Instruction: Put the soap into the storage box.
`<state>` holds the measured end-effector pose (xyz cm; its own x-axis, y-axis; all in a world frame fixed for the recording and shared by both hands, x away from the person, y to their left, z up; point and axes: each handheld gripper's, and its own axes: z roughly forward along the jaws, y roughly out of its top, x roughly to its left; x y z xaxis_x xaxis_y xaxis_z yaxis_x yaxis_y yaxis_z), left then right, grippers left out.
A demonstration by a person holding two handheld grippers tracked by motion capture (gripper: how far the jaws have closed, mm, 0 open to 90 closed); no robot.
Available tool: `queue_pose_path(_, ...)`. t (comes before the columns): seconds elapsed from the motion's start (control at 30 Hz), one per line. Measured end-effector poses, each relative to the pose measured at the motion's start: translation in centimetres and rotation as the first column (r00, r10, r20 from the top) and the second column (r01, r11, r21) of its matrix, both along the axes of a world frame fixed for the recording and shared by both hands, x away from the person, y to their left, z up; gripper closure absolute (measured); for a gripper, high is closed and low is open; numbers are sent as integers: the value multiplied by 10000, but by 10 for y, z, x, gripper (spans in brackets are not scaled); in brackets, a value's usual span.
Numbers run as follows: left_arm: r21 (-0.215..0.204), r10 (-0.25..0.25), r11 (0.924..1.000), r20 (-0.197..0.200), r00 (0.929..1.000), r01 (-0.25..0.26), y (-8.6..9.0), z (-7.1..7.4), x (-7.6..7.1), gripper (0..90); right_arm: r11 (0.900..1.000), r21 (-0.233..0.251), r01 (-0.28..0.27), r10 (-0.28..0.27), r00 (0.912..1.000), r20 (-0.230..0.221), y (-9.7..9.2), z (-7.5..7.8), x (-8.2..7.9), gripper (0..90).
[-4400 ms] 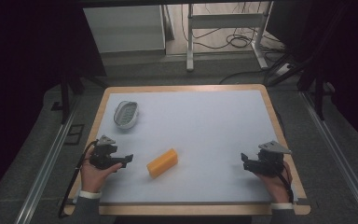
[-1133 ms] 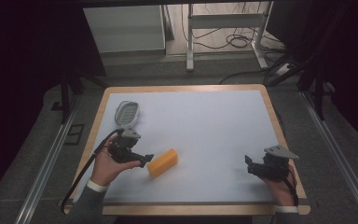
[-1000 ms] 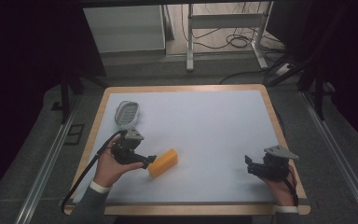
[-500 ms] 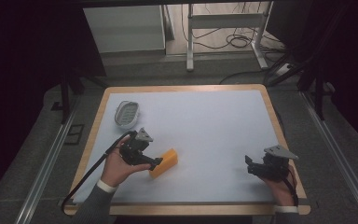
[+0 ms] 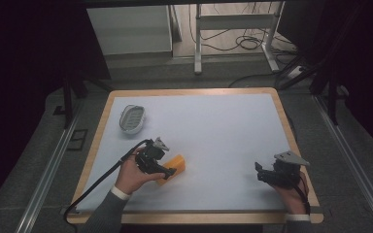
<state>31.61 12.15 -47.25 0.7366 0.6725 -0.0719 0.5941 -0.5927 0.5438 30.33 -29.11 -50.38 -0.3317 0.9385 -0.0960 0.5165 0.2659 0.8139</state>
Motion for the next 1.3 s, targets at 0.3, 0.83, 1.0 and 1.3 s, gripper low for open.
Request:
queue_pose_path(0.3,107,-233,9997,-287,9993,236,-6,-11,4,374,10000,-91,41,-41,10000,-19,0,-1,0,84)
queue_pose_path(0.83,597,-319,9976,-500,9982,349,-14,-23,4,599,9998,-203,-50,51,10000,54,1,-1,0,84)
queue_pose_path(1.0,607,-344,9974,-652,9973,384,-10,-21,7,607,9997,-250,-47,48,10000,54,1,-2,0,84)
queue_pose_path(1.3,203,-370,9991,-583,9976,382,-3,-12,7,607,9997,-237,-73,80,9995,290,1,0,-2,84)
